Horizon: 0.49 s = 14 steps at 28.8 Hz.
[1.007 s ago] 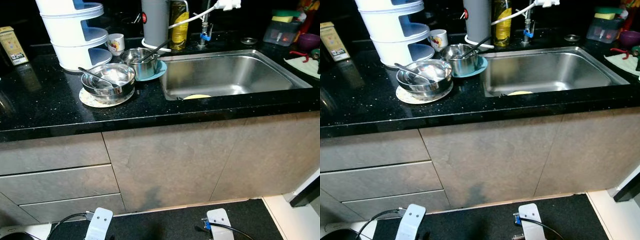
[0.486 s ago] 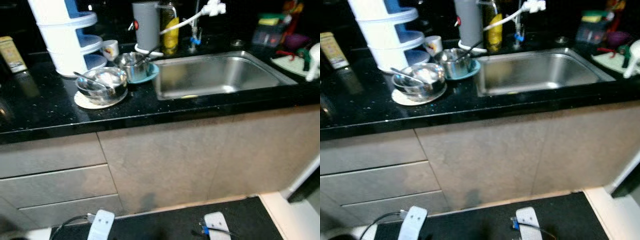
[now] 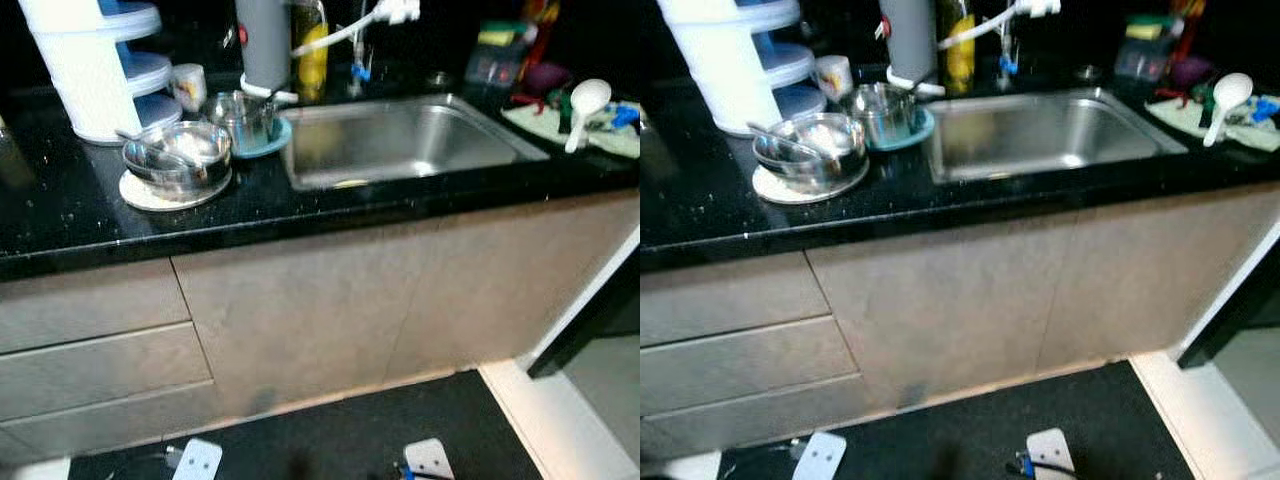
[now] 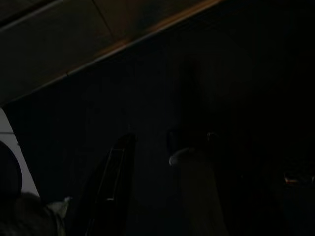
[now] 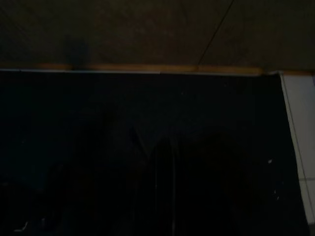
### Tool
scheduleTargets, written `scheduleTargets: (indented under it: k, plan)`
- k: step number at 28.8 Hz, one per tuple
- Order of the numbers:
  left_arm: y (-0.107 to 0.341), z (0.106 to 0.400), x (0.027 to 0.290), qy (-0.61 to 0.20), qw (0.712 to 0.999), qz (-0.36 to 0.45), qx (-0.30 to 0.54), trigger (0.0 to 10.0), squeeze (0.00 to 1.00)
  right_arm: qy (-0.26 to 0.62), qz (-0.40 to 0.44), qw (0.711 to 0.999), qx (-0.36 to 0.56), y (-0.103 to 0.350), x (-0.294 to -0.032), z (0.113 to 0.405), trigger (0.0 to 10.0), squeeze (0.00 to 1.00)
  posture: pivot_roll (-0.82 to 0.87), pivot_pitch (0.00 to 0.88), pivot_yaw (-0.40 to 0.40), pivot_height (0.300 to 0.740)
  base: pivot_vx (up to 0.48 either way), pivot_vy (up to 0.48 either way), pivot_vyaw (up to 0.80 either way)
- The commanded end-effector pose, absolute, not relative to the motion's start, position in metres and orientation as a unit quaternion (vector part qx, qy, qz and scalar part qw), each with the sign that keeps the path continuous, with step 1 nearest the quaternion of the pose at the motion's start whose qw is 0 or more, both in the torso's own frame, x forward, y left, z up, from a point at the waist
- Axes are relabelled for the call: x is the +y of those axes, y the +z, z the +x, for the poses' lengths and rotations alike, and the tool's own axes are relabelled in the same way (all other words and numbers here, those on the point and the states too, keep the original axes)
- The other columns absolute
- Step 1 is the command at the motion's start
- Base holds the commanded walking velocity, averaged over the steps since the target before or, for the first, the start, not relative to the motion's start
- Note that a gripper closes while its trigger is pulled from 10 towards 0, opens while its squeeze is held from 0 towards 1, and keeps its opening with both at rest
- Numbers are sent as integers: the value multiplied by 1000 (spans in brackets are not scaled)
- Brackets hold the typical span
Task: Kitchen organization
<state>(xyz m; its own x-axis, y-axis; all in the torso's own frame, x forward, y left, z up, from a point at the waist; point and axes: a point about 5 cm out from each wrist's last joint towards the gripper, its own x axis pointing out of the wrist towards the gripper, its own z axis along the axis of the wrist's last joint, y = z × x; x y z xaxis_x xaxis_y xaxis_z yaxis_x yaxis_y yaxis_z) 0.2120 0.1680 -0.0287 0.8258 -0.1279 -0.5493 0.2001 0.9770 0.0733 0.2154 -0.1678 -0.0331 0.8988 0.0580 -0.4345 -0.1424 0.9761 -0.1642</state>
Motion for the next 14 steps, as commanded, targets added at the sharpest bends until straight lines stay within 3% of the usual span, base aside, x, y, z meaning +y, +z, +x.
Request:
scheduleTargets:
  k: [1, 14]
  plan:
    - [-32, 205, 175, -79, 949, 73, 295, 10000, 0, 59, -91, 968, 228, -38, -164, 208, 10000, 0, 10, 314, 11, 740, 0, 0, 0]
    - [-29, 204, 178, -98, 947, 101, 287, 10000, 0, 54, -66, 970, 226, -39, -162, 205, 10000, 0, 35, 304, 36, 740, 0, 0, 0]
